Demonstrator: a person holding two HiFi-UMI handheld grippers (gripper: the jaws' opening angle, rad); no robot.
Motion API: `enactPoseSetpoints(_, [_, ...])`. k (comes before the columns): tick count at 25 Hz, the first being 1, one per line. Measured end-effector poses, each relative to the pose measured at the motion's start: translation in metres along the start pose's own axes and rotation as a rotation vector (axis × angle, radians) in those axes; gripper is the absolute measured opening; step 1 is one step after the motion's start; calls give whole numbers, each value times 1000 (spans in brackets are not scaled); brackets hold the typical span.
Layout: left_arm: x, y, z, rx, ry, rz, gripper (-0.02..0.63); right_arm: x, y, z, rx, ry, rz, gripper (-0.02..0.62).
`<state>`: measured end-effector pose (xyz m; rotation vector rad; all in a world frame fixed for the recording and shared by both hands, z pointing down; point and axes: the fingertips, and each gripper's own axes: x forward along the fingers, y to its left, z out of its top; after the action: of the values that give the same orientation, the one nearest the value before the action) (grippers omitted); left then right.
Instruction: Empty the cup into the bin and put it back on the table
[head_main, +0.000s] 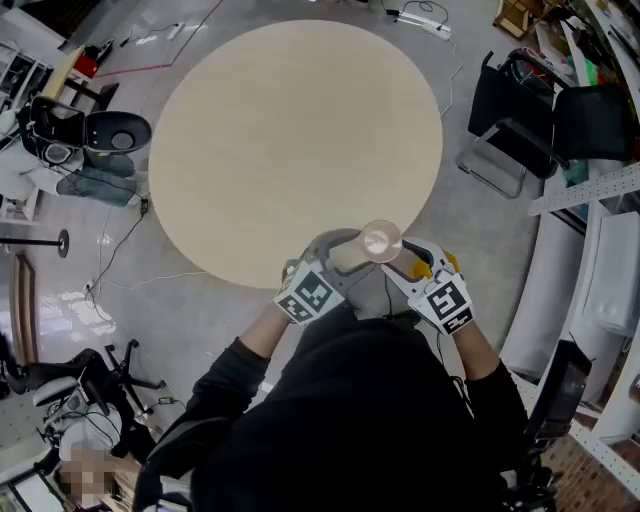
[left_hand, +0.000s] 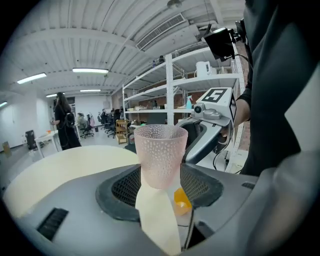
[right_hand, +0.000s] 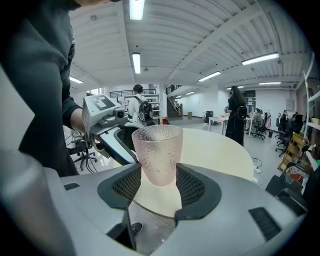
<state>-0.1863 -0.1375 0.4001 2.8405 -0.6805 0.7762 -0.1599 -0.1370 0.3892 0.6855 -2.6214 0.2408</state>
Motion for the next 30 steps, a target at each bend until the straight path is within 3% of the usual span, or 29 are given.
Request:
enactPoseSetpoints(8, [-44,57,-107,-75,145,117,258,122,39,-21,-68,136,80,225])
enactPoseSetpoints(15, [-63,84,-174,-138,237,197,258,190,63,-41,-118,271,120,225])
enactPoseSetpoints(30, [-66,103,-201,-318,254,321,259,220,61,-45,-118,296,212,225])
